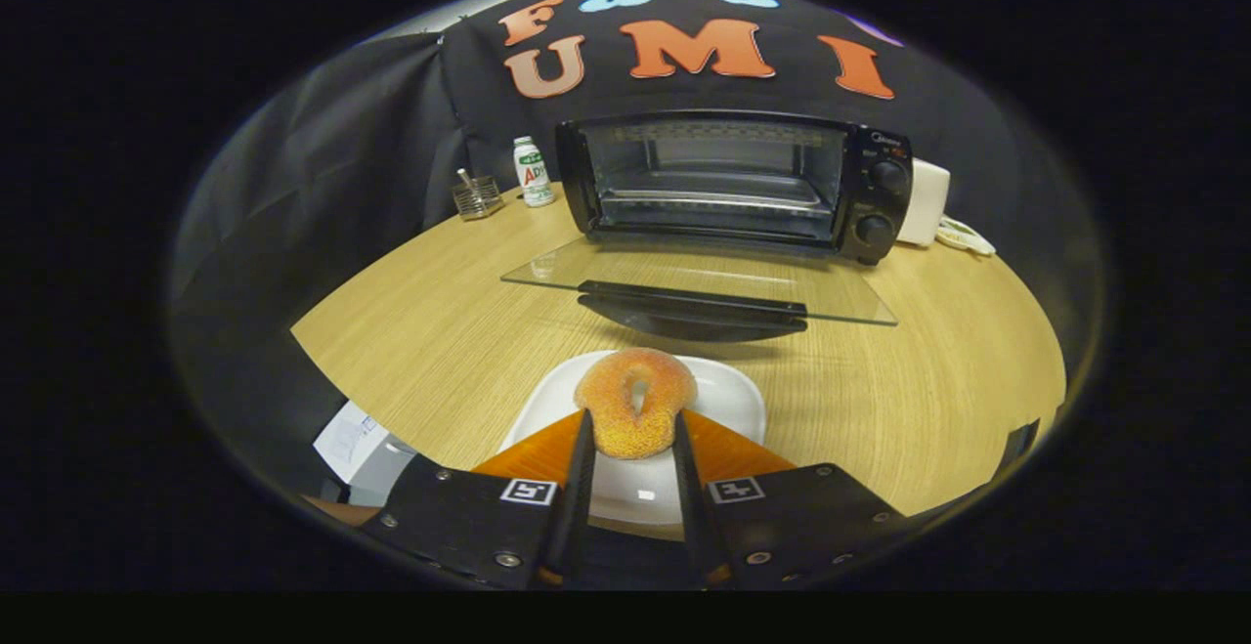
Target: Open the toaster oven, put the food inside, and close the toaster oven door.
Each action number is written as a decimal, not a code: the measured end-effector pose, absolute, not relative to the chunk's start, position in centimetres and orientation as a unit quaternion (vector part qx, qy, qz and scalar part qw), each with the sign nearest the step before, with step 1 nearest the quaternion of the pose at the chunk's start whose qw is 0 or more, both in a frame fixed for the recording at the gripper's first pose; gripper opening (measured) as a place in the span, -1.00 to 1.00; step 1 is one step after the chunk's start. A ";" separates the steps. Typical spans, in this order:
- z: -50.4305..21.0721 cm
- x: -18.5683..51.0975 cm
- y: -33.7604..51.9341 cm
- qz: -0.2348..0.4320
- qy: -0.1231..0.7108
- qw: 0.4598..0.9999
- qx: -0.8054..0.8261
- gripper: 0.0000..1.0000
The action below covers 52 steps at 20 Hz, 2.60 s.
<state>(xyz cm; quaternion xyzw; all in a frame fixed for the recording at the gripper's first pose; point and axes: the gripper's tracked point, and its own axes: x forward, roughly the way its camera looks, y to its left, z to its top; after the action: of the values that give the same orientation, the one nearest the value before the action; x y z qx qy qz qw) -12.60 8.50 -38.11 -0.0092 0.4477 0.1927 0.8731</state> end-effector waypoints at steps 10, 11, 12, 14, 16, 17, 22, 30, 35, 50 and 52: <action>-32.0 -4.5 9.6 0.206 0.366 0.907 0.035 -0.18; -31.6 -3.5 9.7 0.204 0.360 0.910 0.033 -0.18; -31.1 -2.2 9.7 0.199 0.351 0.914 0.031 -0.17; -30.5 0.5 9.9 0.189 0.337 0.922 0.024 -0.18; -30.5 3.1 9.8 0.175 0.333 0.926 0.013 -0.18; -30.7 4.2 9.7 0.167 0.337 0.927 0.006 -0.18; -33.5 9.0 10.4 0.144 0.360 0.922 -0.011 -0.18; -36.1 14.2 10.6 0.108 0.371 0.921 -0.045 -0.17; -36.5 15.8 10.3 0.093 0.364 0.924 -0.068 -0.17; -37.5 15.5 8.1 0.051 0.367 0.924 -0.096 -0.06; -37.2 15.4 8.3 0.043 0.364 0.929 -0.058 0.01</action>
<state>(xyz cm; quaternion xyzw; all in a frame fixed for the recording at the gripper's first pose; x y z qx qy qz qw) 15.42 8.31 -37.17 -0.0579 0.3638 0.0426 0.9287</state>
